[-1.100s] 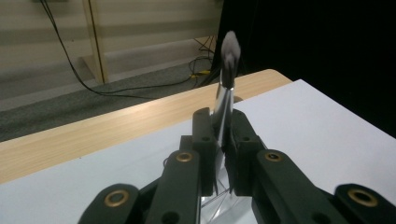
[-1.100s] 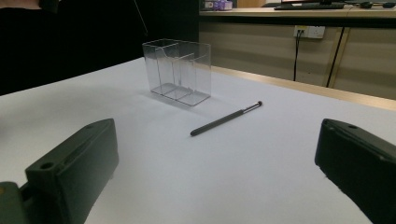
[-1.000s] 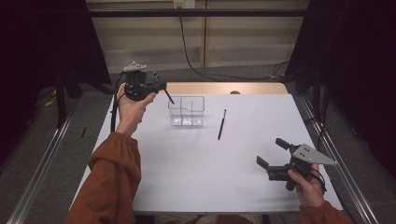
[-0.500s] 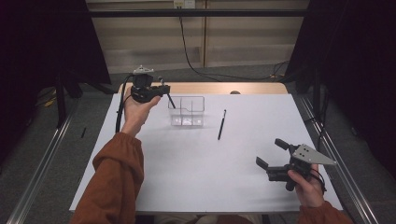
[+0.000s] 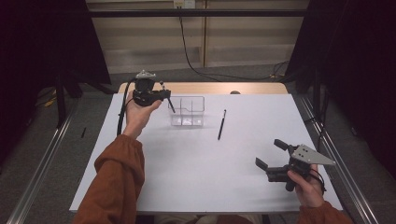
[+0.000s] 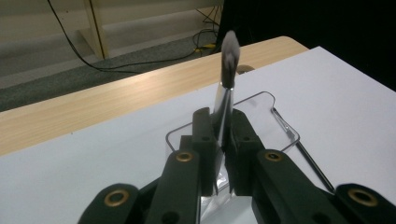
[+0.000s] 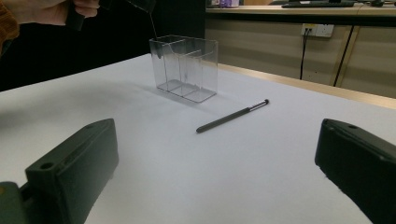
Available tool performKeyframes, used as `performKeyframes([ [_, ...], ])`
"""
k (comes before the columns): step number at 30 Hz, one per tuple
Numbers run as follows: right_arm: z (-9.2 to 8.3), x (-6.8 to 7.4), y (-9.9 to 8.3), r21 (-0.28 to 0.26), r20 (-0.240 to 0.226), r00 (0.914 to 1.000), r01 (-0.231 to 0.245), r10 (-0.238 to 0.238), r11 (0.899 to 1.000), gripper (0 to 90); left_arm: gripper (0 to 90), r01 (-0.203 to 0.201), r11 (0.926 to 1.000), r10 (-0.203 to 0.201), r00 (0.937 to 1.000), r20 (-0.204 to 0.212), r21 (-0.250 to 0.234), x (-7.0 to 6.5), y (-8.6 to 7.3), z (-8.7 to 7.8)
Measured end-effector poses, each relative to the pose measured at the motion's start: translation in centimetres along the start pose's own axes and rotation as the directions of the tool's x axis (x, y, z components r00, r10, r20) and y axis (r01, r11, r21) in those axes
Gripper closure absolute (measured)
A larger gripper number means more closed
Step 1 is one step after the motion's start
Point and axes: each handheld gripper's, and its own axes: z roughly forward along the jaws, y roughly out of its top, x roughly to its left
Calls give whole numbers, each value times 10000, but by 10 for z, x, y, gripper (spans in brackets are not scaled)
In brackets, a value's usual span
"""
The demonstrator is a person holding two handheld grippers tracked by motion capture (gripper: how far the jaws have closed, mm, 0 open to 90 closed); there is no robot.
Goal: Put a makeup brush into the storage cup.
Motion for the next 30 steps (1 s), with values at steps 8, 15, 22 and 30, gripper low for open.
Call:
performKeyframes([
  [8, 0, 0, 0, -13, 20, 10000, 29, -29, 10000, 0, 838, 47, 9999, -47, 10000, -29, 98, 2, -6, 6],
  [15, 1, 0, -1, 25, 38, 10000, 59, -59, 10000, 0, 837, -26, 9997, 30, 9999, -168, 234, 3, -12, 10],
  [22, 1, 0, -1, 9, 46, 10000, 58, -58, 10000, 0, 829, -74, 9996, 77, 9999, -83, 265, 2, -14, 13],
  [30, 1, 0, -1, 6, 40, 10000, 45, -45, 10000, 0, 647, -22, 9998, 25, 9999, -163, 187, 7, -22, 13],
])
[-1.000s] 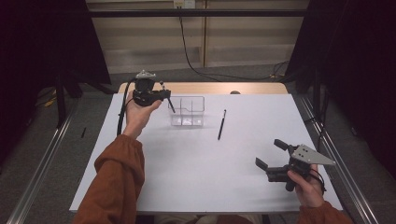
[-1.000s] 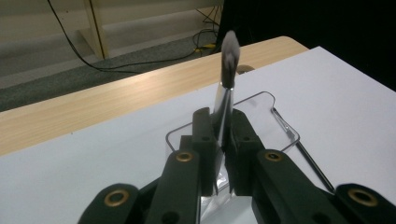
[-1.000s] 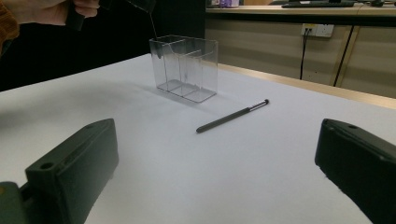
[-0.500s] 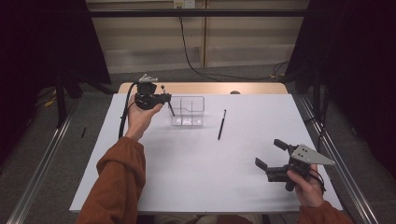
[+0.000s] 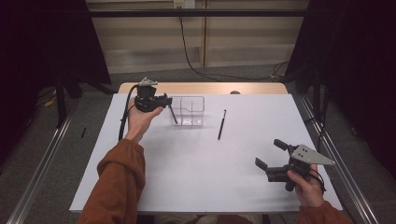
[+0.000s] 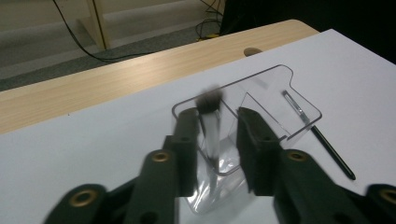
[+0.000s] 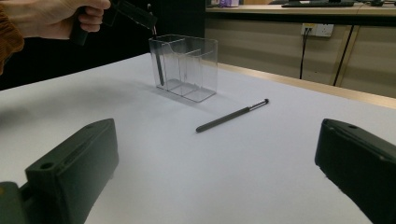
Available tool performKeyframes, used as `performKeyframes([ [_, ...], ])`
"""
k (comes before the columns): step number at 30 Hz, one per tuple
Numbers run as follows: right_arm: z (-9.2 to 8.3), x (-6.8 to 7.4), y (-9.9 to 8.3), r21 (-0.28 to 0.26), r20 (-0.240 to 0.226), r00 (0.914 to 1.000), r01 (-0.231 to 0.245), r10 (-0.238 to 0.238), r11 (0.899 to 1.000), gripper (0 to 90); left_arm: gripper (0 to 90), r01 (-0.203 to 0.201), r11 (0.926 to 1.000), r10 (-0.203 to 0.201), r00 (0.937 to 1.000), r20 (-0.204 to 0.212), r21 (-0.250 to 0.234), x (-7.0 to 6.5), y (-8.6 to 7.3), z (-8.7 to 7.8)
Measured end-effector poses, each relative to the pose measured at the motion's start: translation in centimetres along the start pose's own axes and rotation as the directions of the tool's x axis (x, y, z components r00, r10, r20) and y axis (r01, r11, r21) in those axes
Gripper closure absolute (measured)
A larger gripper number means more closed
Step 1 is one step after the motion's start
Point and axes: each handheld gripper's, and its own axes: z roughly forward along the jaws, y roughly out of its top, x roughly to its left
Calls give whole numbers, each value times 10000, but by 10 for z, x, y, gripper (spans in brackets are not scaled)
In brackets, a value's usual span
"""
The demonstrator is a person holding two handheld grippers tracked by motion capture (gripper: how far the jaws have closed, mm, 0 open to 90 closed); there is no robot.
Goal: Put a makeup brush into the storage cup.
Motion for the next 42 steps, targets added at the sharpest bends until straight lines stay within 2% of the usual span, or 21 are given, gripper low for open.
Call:
performKeyframes([
  [3, 0, 0, 0, -11, -1, 10000, 7, -7, 10000, 0, 546, 30, 9999, -31, 10000, -24, -132, 1, -1, -1],
  [4, 0, 0, 0, -11, 1, 10000, 4, -4, 10000, 0, 544, -13, 9999, 13, 10000, -16, -139, 1, -1, -2],
  [9, 0, 0, 0, -5, 16, 10000, -34, 34, 10000, 0, 405, 72, 9994, -73, 10000, -29, -343, 1, 0, -4],
  [13, 0, 0, 0, -33, 24, 10000, -38, 38, 10000, 0, 273, 519, 9960, -535, 9984, -206, -721, 3, 0, -8],
  [17, 0, 0, 0, -53, 17, 10000, -87, 87, 9999, 0, 112, 520, 9960, -547, 9979, -354, -727, 0, -1, -11],
  [26, 0, 0, 0, -43, 90, 9999, -120, 121, 9999, 0, 40, 159, 9939, -192, 9994, -290, -1095, -7, -1, -24],
  [30, 0, 0, 0, -61, 62, 9999, -88, 89, 9999, 0, 25, 242, 9904, -256, 9996, -88, -1362, -10, -4, -30],
  [33, 0, 0, 0, -37, 68, 9999, -88, 89, 10000, 0, 24, -285, 9879, 257, 9995, -205, -1525, -14, -9, -35],
  [35, 0, 1, 0, -54, 58, 9999, -89, 90, 9999, 0, 23, -249, 9877, 218, 9995, -216, -1543, -16, -10, -38],
  [37, 0, 1, 0, -57, 63, 9999, -106, 107, 9999, 0, 24, -394, 9856, 373, 9992, -162, -1644, -18, -12, -42],
  [39, 0, 1, 0, -79, 61, 9999, -102, 102, 9999, 0, 12, -191, 9878, 137, 9993, -356, -1543, -20, -13, -44],
  [40, 0, 1, 0, -88, 59, 9999, -103, 103, 9999, 0, 15, -265, 9880, 204, 9989, -415, -1524, -20, -13, -45],
  [42, 0, 1, 0, -66, 70, 9999, -107, 108, 9999, 0, 19, -345, 9805, 277, 9989, -382, -1935, -21, -15, -51],
])
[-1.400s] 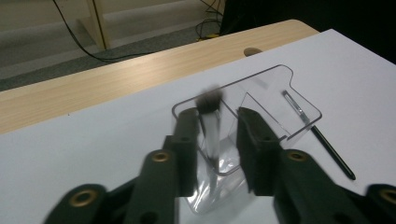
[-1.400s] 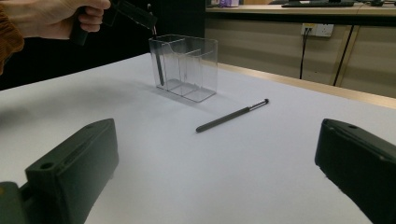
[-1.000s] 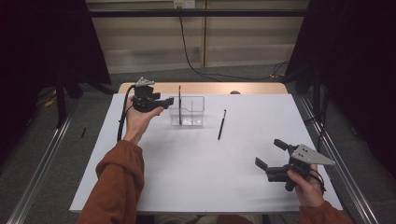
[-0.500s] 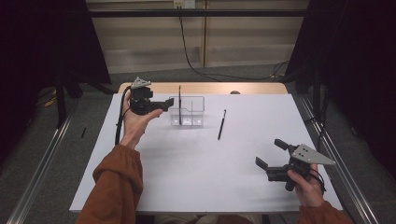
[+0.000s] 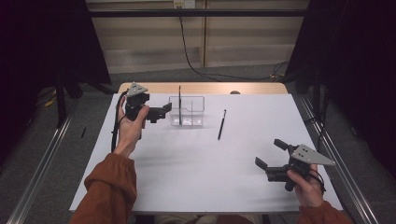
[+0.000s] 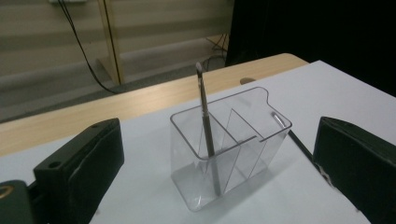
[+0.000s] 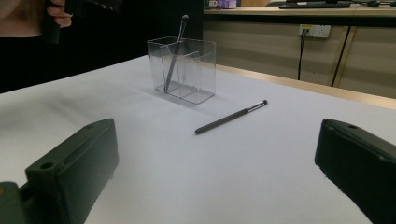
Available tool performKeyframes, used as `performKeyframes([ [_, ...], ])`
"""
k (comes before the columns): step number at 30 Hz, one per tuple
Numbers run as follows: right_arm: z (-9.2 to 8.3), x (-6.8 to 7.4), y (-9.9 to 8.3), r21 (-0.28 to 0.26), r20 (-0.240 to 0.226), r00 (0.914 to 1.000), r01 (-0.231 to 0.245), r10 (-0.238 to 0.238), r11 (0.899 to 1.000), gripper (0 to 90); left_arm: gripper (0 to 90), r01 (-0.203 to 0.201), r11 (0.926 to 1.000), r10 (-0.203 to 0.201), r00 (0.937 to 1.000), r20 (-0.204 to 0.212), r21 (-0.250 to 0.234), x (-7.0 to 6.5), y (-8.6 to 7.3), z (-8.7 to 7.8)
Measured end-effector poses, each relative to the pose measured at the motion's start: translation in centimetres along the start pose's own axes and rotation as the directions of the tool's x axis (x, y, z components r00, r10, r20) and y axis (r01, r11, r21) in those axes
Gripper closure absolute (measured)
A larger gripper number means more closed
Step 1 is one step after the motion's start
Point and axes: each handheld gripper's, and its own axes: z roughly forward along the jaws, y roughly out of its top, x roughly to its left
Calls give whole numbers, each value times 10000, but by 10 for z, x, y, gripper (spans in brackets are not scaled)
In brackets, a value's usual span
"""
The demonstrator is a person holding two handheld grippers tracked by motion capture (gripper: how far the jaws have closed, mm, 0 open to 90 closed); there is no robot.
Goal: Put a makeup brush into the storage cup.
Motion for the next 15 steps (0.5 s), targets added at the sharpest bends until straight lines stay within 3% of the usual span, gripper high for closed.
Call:
performKeyframes([
  [3, 0, 1, 0, -3, -19, 10000, 10, -10, 10000, 0, 18, 24, 9997, -25, 10000, -65, -245, -3, -1, -9],
  [6, 0, 0, 0, -28, -12, 10000, -3, 3, 10000, 0, 18, -296, 9992, 291, 9994, -194, -280, -8, -6, -18],
  [15, 0, 0, 1, -58, -9, 10000, -34, 34, 10000, 0, 21, -269, 9980, 256, 9994, -234, -573, -12, -28, -39],
])
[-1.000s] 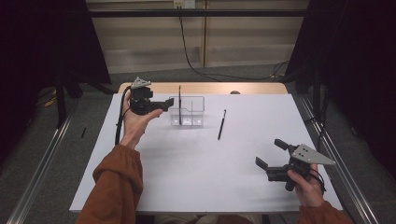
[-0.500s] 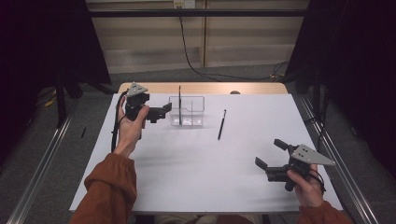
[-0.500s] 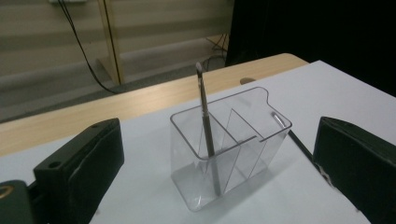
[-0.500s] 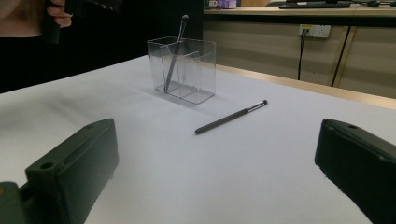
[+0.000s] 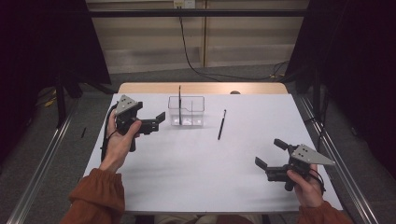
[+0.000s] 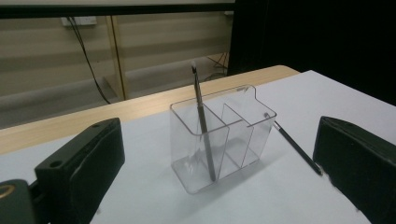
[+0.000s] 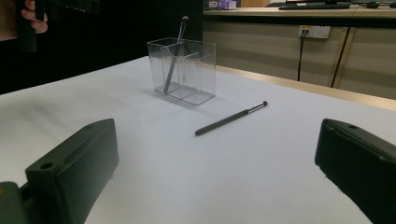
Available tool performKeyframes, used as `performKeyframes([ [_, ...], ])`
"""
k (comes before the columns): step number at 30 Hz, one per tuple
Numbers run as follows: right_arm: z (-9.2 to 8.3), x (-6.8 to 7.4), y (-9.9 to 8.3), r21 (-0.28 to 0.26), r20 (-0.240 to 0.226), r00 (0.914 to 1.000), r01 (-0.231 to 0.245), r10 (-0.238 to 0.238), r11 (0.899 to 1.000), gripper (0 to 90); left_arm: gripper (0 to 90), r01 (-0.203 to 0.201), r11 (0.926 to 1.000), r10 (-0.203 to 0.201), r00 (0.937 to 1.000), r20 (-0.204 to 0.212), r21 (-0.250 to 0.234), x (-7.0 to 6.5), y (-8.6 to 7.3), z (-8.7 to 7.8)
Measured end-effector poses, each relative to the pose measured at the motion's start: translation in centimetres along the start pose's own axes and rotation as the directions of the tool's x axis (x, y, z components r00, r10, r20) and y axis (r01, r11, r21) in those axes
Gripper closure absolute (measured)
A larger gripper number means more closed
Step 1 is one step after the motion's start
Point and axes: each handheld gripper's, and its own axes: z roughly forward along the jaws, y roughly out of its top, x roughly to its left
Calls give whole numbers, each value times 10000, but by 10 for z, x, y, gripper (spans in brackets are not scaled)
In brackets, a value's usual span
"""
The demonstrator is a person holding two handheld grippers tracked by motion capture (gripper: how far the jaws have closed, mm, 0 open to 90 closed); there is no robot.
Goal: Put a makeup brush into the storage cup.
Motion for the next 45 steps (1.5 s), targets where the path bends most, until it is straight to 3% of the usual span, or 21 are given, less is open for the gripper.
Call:
performKeyframes([
  [6, 0, 1, 0, 3, -9, 10000, -4, 4, 10000, 0, 24, -263, 9996, 263, 9996, -55, -128, -6, -8, -17],
  [9, 0, 1, 0, 8, 2, 10000, -2, 2, 10000, 0, 21, -31, 9991, 45, 9994, 333, -415, -5, -12, -27],
  [11, 0, 1, 0, -16, -16, 10000, -18, 18, 10000, 0, 21, -166, 9987, 174, 9997, 167, -472, -6, -16, -33],
  [18, 1, 1, 0, -20, -50, 10000, -4, 4, 10000, 0, 16, 115, 9983, -113, 9999, 36, -579, -4, -26, -50],
  [23, 1, 1, 0, -12, -4, 10000, 25, -25, 10000, 0, 14, -171, 9974, 162, 9998, -130, -702, -4, -31, -64],
  [30, 0, 1, 0, 2, 22, 10000, -14, 14, 10000, 0, 14, -99, 9981, 72, 9990, -435, -613, -3, -45, -78],
  [45, 2, 2, 0, -18, 49, 10000, 42, -42, 10000, 0, 20, 296, 9972, -333, 9980, -531, -690, -6, -68, -92],
])
